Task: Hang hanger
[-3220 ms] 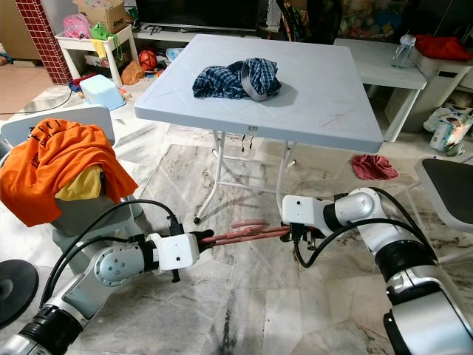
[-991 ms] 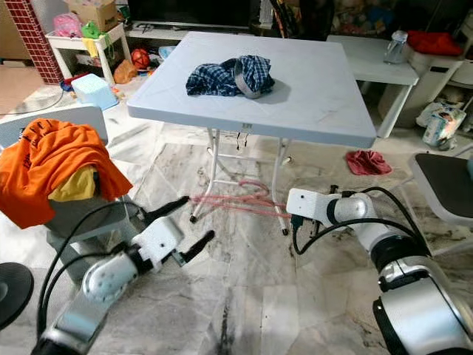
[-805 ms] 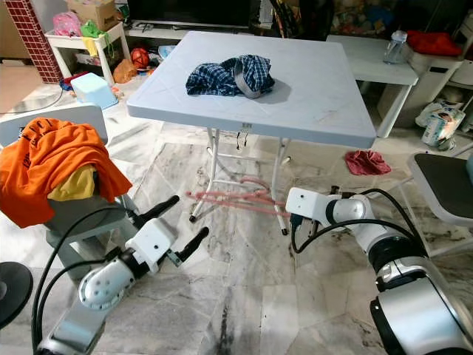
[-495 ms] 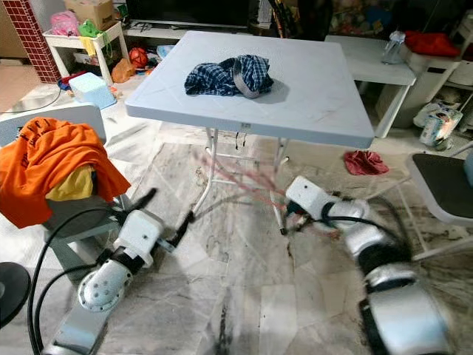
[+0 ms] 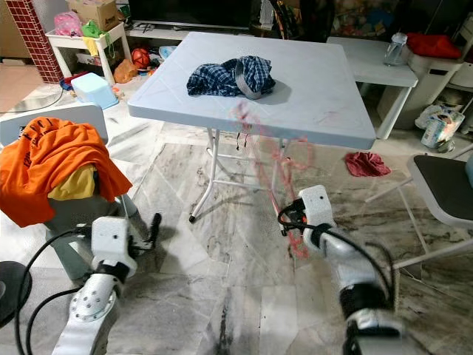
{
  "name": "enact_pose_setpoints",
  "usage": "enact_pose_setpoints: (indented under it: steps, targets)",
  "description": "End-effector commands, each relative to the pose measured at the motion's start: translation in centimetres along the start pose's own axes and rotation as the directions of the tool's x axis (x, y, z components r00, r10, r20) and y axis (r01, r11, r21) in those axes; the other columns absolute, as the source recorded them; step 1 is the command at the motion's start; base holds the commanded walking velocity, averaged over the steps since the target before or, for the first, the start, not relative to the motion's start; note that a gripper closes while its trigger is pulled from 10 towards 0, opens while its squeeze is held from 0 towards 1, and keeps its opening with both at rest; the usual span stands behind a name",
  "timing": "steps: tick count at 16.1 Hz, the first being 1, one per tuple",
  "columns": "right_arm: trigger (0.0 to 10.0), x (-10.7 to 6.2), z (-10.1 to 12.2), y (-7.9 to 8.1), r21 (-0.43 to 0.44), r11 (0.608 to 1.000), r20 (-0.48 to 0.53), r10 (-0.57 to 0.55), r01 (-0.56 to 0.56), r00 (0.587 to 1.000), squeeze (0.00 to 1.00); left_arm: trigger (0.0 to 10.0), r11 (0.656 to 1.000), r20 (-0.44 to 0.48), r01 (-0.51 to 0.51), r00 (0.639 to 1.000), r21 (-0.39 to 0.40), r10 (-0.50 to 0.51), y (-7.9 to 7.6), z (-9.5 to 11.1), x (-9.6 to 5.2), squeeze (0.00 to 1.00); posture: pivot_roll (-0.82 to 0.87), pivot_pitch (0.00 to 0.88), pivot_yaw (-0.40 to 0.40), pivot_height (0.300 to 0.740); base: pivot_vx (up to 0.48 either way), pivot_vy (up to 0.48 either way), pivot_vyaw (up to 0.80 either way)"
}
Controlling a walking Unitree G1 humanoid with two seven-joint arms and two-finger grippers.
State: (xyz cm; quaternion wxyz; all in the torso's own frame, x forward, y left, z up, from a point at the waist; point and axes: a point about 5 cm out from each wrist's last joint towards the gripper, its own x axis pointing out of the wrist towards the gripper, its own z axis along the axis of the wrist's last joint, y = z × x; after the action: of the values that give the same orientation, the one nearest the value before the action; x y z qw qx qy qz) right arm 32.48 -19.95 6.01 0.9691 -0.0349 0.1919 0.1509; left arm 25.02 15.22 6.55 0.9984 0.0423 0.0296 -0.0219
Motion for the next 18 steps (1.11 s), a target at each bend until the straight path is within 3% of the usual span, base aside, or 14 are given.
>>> enact_pose_setpoints:
  steps: [1, 4, 7, 10, 11, 13, 16, 18]
  targets:
    - [10.0, -0.1, 1.1, 0.0, 0.018, 0.999, 0.047, -0.052, 0.051, 0.998, 0.00, 10.0, 1.000, -0.007, -0.006, 1.000, -0.008, 0.006, 0.1, 0.1, 0.0, 0.00, -0.04, 0.000, -0.063, 0.740, 0.000, 0.000, 0.00]
    - [10.0, -0.2, 1.3, 0.6, 0.025, 0.998, 0.063, -0.055, 0.053, 0.997, 0.00, 10.0, 0.999, -0.027, -0.020, 0.999, -0.034, 0.019, 0.2, 0.1, 0.2, 0.00, -0.04, 0.000, -0.062, 0.740, 0.000, 0.000, 0.00]
    - [10.0, -0.4, 1.8, 0.9, 0.089, 0.995, 0.064, -0.061, 0.055, 0.996, 0.00, 10.0, 0.999, -0.026, -0.012, 1.000, -0.049, 0.011, 0.0, 0.5, 0.5, 0.00, -0.03, 0.000, -0.063, 0.740, 0.000, 0.000, 0.00]
    - [10.0, -0.5, 1.7, 1.1, 0.035, 0.997, 0.070, -0.076, 0.074, 0.995, 0.00, 10.0, 0.997, -0.038, -0.010, 0.999, -0.071, 0.008, -0.1, 0.4, 0.6, 0.00, -0.04, 0.000, -0.061, 0.740, 0.000, 0.000, 0.00]
    - [10.0, -0.7, 1.5, 1.5, 0.065, 0.997, 0.072, -0.052, 0.047, 0.996, 0.00, 10.0, 0.997, -0.044, -0.006, 0.999, -0.077, 0.002, -0.2, 0.4, 0.6, 0.00, -0.04, 0.000, -0.061, 0.740, 0.000, 0.000, 0.00]
    - [10.0, -1.0, 1.0, 1.6, 0.000, 0.995, 0.057, -0.096, 0.096, 0.994, 0.00, 10.0, 0.995, -0.052, 0.006, 0.999, -0.097, -0.011, -0.3, 0.4, 0.6, 0.00, -0.04, 0.000, -0.059, 0.740, 0.000, 0.000, 0.00]
    - [10.0, -1.1, 1.0, 1.8, 0.017, 0.996, 0.053, -0.083, 0.082, 0.995, 0.00, 10.0, 0.990, -0.055, 0.047, 0.997, -0.130, -0.054, -0.8, 0.4, 0.7, 0.00, -0.05, 0.000, -0.056, 0.740, 0.000, 0.000, 0.00]
    - [10.0, -1.1, 1.1, 1.5, 0.033, 0.995, 0.037, -0.092, 0.091, 0.995, 0.00, 10.0, 0.986, -0.075, 0.036, 0.996, -0.161, -0.049, -1.1, 0.3, 0.8, 0.00, -0.05, 0.000, -0.054, 0.740, 0.000, 0.000, -0.80]
